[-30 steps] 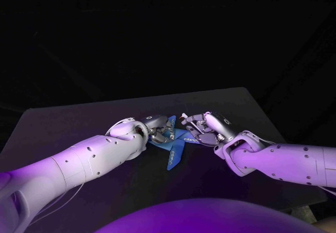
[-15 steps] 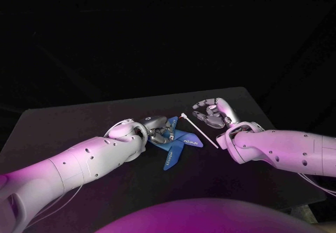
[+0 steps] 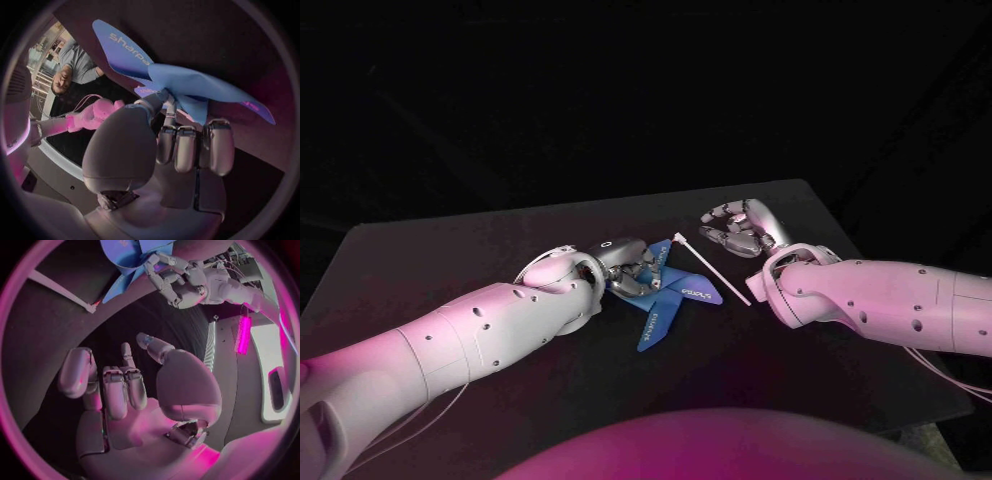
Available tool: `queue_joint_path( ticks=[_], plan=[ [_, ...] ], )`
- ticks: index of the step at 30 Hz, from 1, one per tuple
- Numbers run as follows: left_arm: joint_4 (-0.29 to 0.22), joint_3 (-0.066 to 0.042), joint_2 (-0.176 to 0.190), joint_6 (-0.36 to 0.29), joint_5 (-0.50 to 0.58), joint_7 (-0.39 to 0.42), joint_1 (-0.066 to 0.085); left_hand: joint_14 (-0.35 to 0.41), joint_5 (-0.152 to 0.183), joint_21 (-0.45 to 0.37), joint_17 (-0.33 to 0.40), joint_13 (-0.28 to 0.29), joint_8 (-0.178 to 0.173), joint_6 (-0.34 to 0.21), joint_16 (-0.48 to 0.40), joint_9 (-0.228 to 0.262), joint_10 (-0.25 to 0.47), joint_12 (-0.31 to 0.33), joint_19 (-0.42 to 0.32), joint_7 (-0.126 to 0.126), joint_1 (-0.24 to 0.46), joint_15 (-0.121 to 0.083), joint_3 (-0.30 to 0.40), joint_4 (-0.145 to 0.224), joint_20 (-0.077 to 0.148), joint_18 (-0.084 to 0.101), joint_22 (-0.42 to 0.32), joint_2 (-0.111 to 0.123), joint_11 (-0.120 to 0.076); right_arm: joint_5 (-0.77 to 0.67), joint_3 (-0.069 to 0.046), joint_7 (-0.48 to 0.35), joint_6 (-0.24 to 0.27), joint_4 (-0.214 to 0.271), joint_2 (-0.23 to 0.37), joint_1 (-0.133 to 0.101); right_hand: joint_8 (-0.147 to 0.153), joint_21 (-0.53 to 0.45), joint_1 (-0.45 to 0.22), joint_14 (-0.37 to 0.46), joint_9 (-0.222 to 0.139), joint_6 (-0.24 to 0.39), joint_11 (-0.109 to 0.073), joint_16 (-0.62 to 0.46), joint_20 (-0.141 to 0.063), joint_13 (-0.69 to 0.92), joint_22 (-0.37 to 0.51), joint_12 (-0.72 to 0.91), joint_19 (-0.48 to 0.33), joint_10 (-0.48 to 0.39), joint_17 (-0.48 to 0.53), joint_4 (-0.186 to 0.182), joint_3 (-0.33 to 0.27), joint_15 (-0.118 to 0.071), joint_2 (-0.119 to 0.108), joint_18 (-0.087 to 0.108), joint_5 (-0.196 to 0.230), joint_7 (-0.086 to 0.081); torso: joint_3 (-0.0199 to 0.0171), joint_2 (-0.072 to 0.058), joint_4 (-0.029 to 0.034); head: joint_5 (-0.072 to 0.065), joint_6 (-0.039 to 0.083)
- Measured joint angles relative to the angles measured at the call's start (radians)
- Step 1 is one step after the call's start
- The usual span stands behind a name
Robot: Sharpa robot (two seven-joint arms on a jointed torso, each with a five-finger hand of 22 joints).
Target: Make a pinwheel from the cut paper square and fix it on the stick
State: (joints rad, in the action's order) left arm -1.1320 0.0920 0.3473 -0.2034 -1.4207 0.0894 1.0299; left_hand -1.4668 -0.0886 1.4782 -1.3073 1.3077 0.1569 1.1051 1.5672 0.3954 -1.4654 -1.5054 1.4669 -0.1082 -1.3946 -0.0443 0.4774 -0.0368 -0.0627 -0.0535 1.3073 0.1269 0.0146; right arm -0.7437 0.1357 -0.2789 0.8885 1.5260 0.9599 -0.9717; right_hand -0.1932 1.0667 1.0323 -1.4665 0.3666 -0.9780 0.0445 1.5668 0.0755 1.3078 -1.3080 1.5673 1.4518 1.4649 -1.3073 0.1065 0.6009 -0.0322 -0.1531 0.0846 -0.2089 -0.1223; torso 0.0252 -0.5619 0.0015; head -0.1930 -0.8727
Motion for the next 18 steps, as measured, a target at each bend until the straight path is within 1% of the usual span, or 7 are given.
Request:
queue_joint_path(
  ticks=[5, 6, 10, 14, 18],
  plan=[
    [-0.006, -0.001, 0.006, -0.003, 0.001, 0.0, 0.0, 0.0, 0.0, 0.0, 0.0, 0.0, 0.0, 0.0, 0.0, 0.0, 0.0, 0.0, 0.0, 0.0, 0.0, 0.0, 0.0, 0.0, 0.0, 0.0, 0.0, 0.0, 0.0, -0.017, 0.0, 0.02, -0.008, -0.006, -0.002, 0.0, 0.0, 0.0, 0.0, 0.0, 0.001, 0.0, 0.0, 0.0, 0.0, 0.0, 0.0, 0.0, 0.0, 0.0, 0.0, 0.001, -0.001, 0.0, 0.0, 0.0, 0.0, 0.0, 0.0003, 0.0, -0.0002, 0.002, 0.0],
    [-0.007, -0.002, 0.007, -0.003, 0.001, 0.0, 0.0, 0.0, 0.0, 0.0, 0.0, 0.0, 0.0, 0.0, 0.0, 0.0, 0.0, 0.0, 0.0, 0.0, 0.0, 0.0, 0.0, 0.0, 0.0, 0.0, 0.0, 0.0, 0.0, -0.02, 0.0, 0.023, -0.009, -0.007, -0.003, 0.0, 0.0, 0.0, 0.004, 0.0, 0.001, 0.0, 0.0, 0.0, 0.0, 0.0, 0.0, 0.0, 0.0, 0.0, 0.0, 0.001, -0.001, 0.0, 0.004, 0.0, 0.0, 0.0, 0.0003, 0.0, -0.0004, 0.002, 0.0],
    [-0.021, -0.005, 0.017, -0.005, 0.002, -0.001, 0.0, 0.0, 0.0, 0.0, 0.0, 0.0, 0.0, 0.0, 0.0, 0.0, 0.0, 0.0, 0.0, 0.0, 0.003, 0.0, 0.0, 0.0, 0.0, 0.0, 0.0, 0.003, 0.0, -0.03, 0.0, 0.033, -0.013, -0.016, -0.004, -0.001, 0.0, 0.0, 0.008, 0.0, 0.002, 0.0, 0.0, 0.0, 0.0, 0.0, 0.0, 0.0, 0.0, 0.0, 0.0, 0.001, -0.001, 0.0, 0.0, 0.0, 0.0, 0.0, 0.0002, 0.0, -0.0008, 0.004, 0.0],
    [-0.048, -0.014, 0.037, -0.006, 0.006, -0.001, 0.0, 0.0, 0.0, 0.0, 0.0, 0.0, 0.0, 0.0, 0.0, 0.0, 0.0, 0.0, 0.0, 0.0, 0.004, 0.0, 0.0, 0.0, 0.0, 0.0, 0.0, 0.004, 0.0, -0.035, 0.0, 0.037, -0.016, -0.033, -0.005, -0.005, 0.0, 0.0, 0.009, 0.0, 0.002, 0.0, 0.0, 0.0, 0.0, 0.0, 0.0, 0.0, 0.0, 0.0, 0.0, 0.001, -0.001, 0.0, -0.001, 0.0, 0.0, 0.0, 0.0, 0.0, -0.0007, 0.005, 0.0],
    [-0.085, -0.029, 0.064, -0.007, 0.016, -0.002, 0.0, 0.0, 0.0, 0.0, 0.0, 0.0, 0.0, 0.0, 0.0, 0.0, 0.0, 0.0, 0.0, 0.0, 0.004, 0.0, 0.0, 0.0, 0.0, 0.0, 0.0, 0.004, 0.0, -0.033, 0.0, 0.037, -0.019, -0.056, -0.006, -0.011, 0.0, 0.0, 0.009, 0.0, 0.002, 0.0, 0.0, 0.0, 0.0, 0.0, 0.0, 0.0, 0.0, 0.0, 0.0, 0.001, -0.001, 0.0, -0.001, 0.0, 0.0, 0.0, -0.0004, 0.002, 0.0, 0.006, 0.0]
  ],
)
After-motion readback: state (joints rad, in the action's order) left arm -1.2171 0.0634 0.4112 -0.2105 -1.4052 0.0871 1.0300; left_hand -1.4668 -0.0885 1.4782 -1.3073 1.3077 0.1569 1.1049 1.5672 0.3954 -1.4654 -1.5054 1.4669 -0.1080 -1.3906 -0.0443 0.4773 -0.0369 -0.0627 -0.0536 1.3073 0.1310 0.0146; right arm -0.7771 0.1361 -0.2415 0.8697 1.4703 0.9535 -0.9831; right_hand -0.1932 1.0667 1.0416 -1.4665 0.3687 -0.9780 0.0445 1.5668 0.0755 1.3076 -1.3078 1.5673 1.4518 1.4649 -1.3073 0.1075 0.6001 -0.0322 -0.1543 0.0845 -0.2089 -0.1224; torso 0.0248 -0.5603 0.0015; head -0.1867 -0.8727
